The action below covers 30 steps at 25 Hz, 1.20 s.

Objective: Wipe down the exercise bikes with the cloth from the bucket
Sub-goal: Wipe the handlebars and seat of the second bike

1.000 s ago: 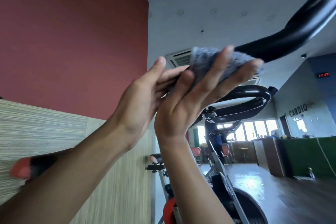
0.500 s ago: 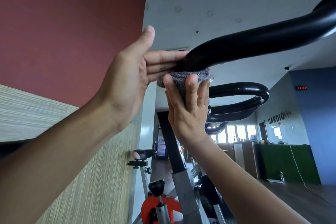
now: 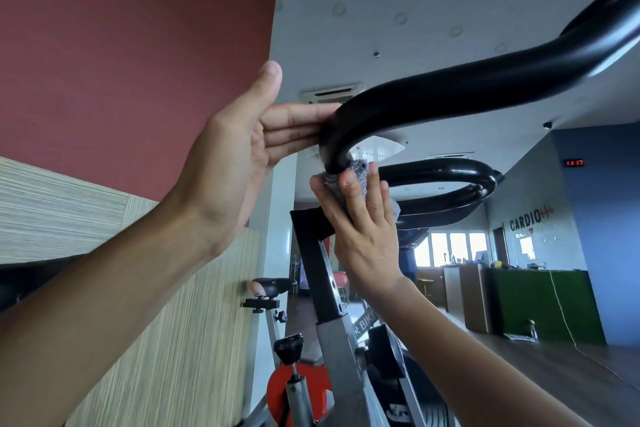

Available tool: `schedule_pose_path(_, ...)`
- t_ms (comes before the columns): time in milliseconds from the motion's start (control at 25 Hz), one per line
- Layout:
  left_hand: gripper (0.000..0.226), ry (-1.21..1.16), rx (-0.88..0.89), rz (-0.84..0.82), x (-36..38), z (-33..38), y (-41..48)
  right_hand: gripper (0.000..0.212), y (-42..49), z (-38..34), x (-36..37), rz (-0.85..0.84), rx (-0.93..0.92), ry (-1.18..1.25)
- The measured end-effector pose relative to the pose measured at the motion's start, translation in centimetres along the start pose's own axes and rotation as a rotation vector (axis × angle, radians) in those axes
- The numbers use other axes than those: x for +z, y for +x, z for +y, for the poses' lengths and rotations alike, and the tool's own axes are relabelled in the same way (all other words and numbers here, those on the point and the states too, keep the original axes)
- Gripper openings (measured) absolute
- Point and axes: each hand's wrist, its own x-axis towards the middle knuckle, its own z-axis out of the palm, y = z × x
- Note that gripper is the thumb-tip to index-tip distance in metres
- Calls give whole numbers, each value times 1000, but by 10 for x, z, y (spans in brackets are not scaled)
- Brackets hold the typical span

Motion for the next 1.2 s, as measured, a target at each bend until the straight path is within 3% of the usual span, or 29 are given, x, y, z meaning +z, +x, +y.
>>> schedule_pose_path(80, 61, 34, -29, 23, 3, 5, -4, 110, -9, -1, -14, -127, 29, 162)
schedule_pose_path(200, 50, 218, -12, 125, 9, 3, -16, 74, -14, -6, -49, -320, 152, 485)
schedule_pose_path(320, 26, 513, -43, 281, 5, -11, -34, 79, -4, -17, -93, -486, 432, 879)
schedule_pose_path(440, 19, 780, -272, 274, -9, -17, -63, 60, 12, -31, -126, -634, 740, 1202)
schedule_pose_path(640, 27, 1027, -730, 202, 0, 25, -111, 58, 25, -32, -174, -1033, 1102, 1501)
schedule_pose_path(880, 27, 1007, -1180, 100, 58, 80, -107, 47, 72, 6, -219, -1479, 1490, 1599)
schedule_pose_path(1120, 54, 914, -1482, 1, 147, 129, -63, 23, 98, 88, -254, -1754, 1544, 1314)
schedule_pose_path(1200, 48, 870, -1566, -41, 184, 146, -37, 21, 114, 126, -268, -1842, 1576, 1267)
